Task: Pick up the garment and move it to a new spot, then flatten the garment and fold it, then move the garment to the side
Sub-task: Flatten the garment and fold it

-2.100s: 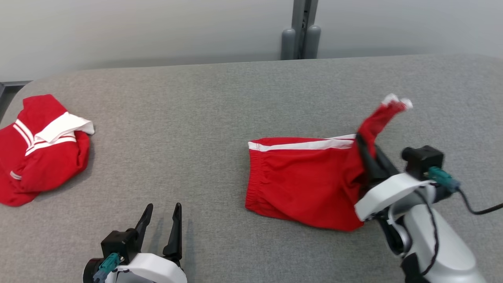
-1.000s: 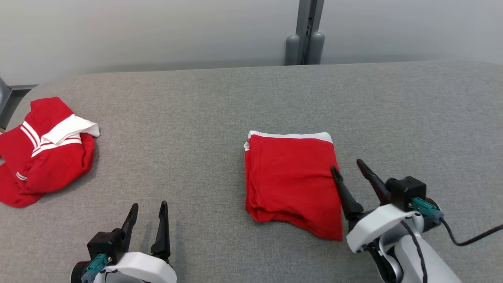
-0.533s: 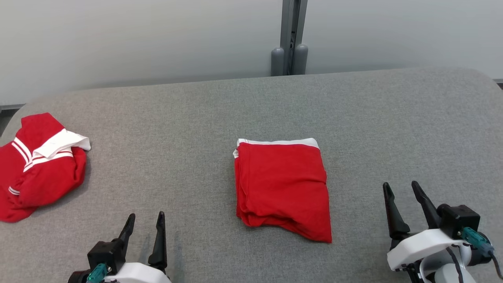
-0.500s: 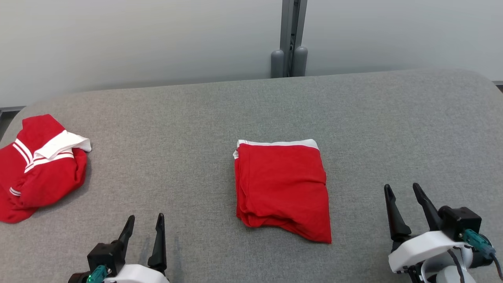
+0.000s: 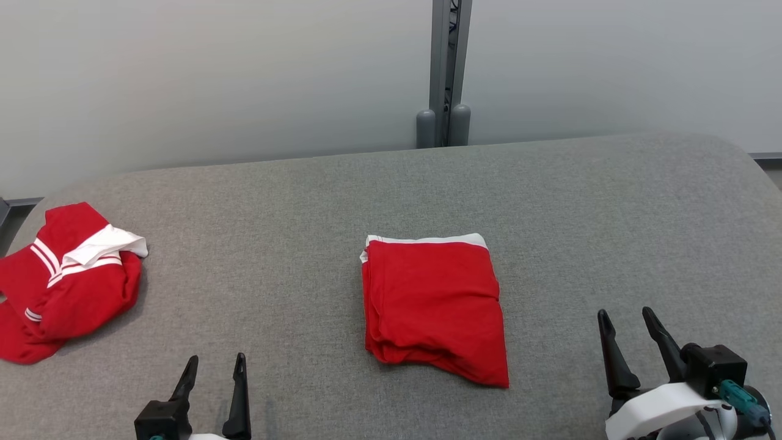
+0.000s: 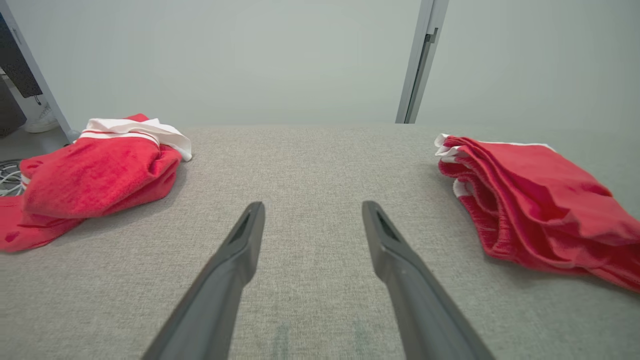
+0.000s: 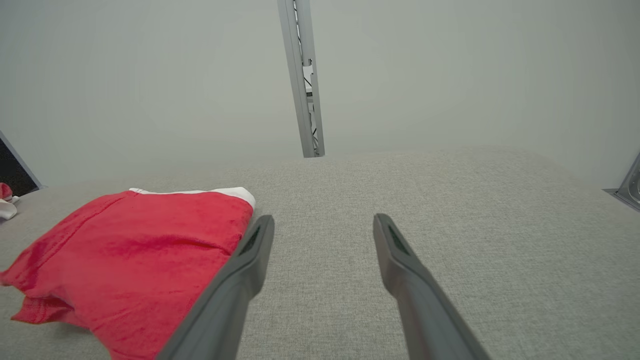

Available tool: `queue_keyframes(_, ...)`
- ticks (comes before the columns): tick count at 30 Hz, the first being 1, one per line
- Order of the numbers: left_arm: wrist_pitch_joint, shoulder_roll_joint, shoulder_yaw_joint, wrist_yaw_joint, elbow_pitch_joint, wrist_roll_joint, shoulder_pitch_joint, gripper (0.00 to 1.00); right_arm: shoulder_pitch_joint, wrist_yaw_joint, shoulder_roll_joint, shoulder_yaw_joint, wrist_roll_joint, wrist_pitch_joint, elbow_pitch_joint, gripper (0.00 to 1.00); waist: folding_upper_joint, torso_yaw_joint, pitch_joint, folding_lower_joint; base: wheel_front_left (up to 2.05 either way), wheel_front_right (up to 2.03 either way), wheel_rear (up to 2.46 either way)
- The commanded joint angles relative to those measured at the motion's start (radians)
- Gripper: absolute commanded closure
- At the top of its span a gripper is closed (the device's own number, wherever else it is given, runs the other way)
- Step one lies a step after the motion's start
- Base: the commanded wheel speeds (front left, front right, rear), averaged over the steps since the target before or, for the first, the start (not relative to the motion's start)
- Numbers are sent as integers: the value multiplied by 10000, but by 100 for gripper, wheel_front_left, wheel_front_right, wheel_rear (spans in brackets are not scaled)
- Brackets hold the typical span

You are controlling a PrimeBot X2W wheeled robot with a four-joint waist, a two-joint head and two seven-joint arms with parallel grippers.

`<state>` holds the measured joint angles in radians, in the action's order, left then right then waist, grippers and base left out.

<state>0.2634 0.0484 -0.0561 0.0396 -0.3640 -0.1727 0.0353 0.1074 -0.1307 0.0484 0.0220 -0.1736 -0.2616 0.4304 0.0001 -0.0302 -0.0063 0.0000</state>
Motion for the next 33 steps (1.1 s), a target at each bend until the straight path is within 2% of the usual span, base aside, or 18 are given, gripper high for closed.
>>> queue_keyframes(1, 15, 42, 42, 66, 97, 114, 116, 0, -152, -1, 52, 2, 22, -44, -73, 0, -1, -7, -63, 0, 0, 0, 0)
queue_keyframes(10, 15, 42, 144, 237, 299, 240, 424, 0, -408, -1, 50, 49, -94, -45, -189, 0, -1, 18, -257, 0, 0, 0, 0)
queue_keyframes(13, 15, 38, 286, 351, 421, -10, 482, 0, -463, -1, 50, 72, -99, -45, -217, 0, -1, 19, -240, 0, 0, 0, 0)
queue_keyframes(21, 15, 44, 25, 401, 566, -36, 537, 0, -399, -1, 52, 148, -240, -45, -270, 0, -1, 31, -138, 0, 0, 0, 0)
queue_keyframes(33, 15, 41, -314, 342, 663, -114, 81, 0, 52, -1, 50, 536, -536, -45, -211, 0, -1, 553, 797, 0, 0, 0, 0)
